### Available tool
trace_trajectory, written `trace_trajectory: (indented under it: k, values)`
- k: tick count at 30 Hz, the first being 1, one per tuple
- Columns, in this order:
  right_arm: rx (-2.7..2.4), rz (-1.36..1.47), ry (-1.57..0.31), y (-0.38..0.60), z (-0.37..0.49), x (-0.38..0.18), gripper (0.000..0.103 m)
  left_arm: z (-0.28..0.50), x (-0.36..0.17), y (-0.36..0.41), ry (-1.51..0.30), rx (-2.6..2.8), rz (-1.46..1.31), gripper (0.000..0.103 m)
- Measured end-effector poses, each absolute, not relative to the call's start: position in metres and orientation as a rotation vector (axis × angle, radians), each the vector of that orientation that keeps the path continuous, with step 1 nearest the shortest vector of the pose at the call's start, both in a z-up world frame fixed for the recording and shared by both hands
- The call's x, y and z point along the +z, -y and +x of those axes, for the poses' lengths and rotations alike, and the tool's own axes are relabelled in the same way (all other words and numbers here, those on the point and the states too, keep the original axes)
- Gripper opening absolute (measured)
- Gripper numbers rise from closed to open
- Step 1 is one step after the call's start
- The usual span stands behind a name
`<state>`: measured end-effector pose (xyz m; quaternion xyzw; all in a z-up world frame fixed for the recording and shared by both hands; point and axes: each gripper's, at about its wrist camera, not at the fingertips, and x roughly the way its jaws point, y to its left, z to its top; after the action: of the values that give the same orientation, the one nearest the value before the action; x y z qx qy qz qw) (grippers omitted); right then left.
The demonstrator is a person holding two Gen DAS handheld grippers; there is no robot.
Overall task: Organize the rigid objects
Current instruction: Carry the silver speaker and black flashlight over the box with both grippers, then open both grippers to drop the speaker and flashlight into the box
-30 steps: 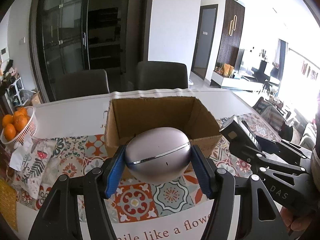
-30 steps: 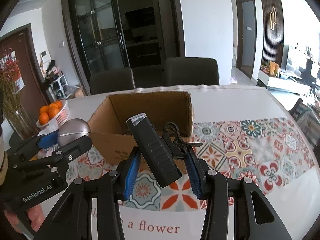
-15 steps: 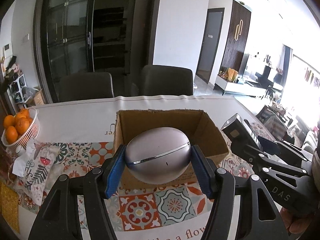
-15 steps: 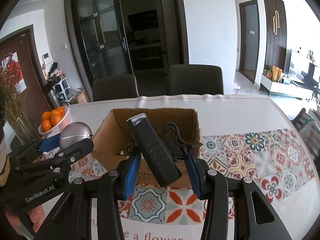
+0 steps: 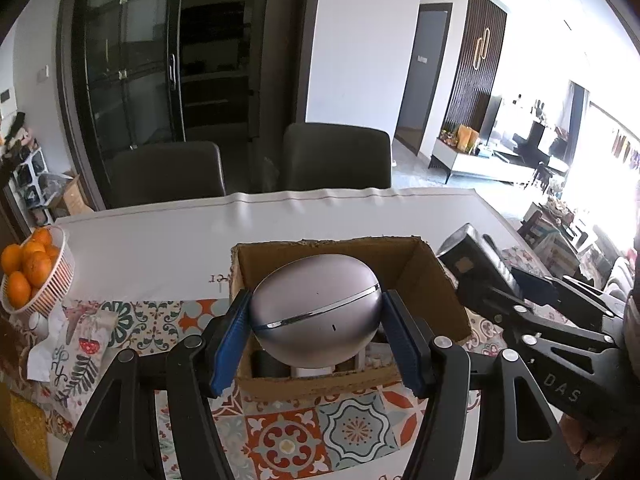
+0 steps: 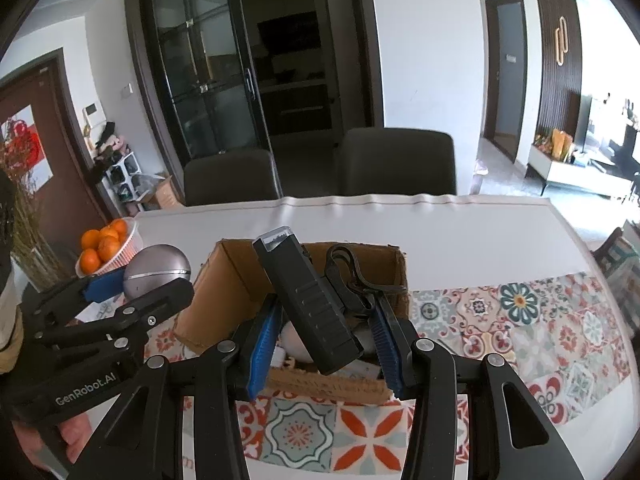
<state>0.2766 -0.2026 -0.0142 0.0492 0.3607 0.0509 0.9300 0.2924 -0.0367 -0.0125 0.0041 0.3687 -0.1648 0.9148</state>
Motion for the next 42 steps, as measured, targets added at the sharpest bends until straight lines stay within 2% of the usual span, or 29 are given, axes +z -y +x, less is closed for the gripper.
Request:
trace_trajectory:
  k: [25, 36, 42]
  values:
    - [0.125, 0.009, -1.111, 0.205, 0.362, -0.1, 0.047, 0.373, -0.091, 0.055, -1.07, -0.291, 0.11, 0.063]
    - [0.131, -0.062, -1.146, 0.199, 0.361, -0.115, 0.051, 0.375, -0.108, 0.062, -1.108, -0.273, 0.133, 0.063]
    - [0.118, -0.056, -1.144, 0.201, 0.358, -0.112, 0.052, 0.37, -0.103, 0.059, -1.102, -0.269, 0.129, 0.067]
